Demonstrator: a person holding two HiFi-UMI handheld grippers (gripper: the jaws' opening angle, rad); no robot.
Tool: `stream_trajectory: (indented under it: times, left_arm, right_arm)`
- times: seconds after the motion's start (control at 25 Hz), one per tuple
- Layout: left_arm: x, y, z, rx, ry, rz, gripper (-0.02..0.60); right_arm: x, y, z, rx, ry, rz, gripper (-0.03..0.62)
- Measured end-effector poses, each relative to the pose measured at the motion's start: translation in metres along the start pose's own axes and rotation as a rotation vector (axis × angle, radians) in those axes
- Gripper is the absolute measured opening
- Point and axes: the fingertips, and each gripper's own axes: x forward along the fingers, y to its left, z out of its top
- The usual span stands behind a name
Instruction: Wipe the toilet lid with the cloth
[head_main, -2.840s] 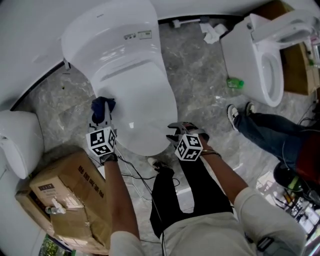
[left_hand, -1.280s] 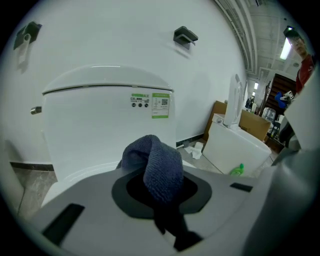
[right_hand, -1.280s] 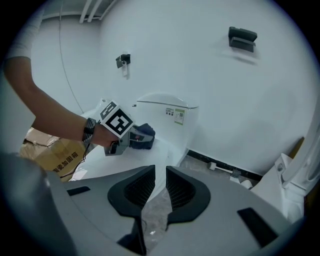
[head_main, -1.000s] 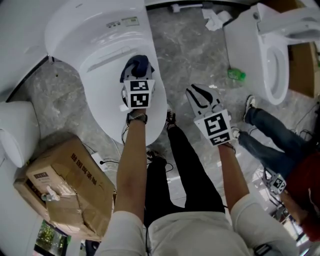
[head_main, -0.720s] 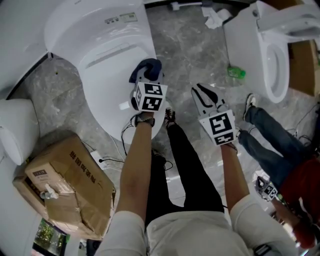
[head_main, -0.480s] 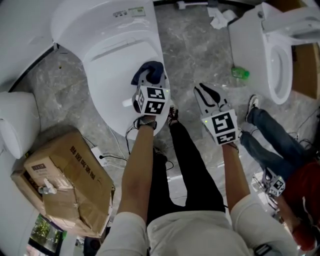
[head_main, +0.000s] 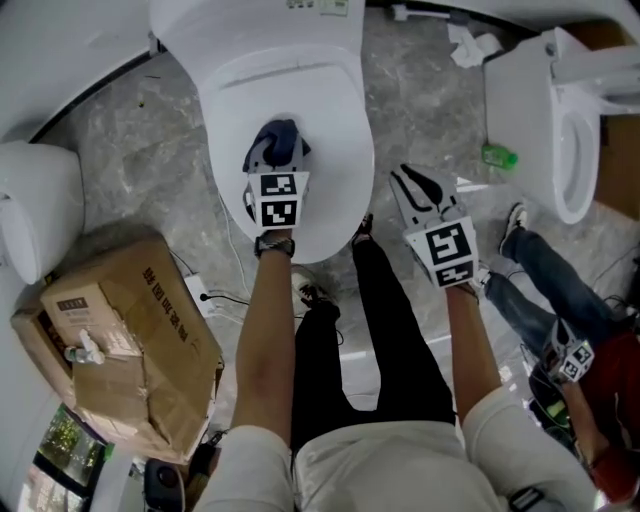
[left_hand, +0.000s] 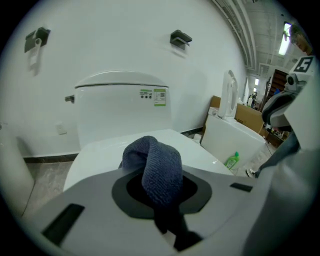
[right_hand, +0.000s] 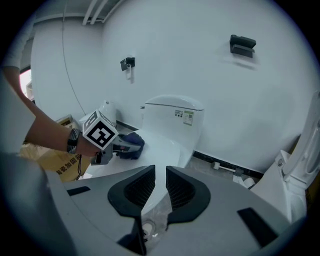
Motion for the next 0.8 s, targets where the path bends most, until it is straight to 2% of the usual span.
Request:
stream_trajectory:
  times: [0.2, 0.4, 0.64, 0.8]
  left_arm:
    - [-0.027, 0.053, -0.019, -0.066, -0.008, 0.079, 0.054]
    - [-0.05, 0.085, -0.04, -0.111, 0.005, 0.13, 0.054]
    - [-0.072, 0.101, -0.064, -0.158, 0.002, 0.17, 0.054]
    - [-0.084, 0.089, -0.081, -0.184, 0.011, 0.17, 0.054]
  right_arm:
    - [0.012, 0.025, 0.008, -0.018, -0.004, 0.036, 0.084]
    - [0.021, 0.042, 0.017, -0.039, -0.01, 0.068, 0.084]
    - [0.026, 0.05, 0.025, -0.054, -0.024, 0.089, 0.084]
    - [0.024, 0.051, 0.027, -0.052, -0.032, 0.095, 0.084]
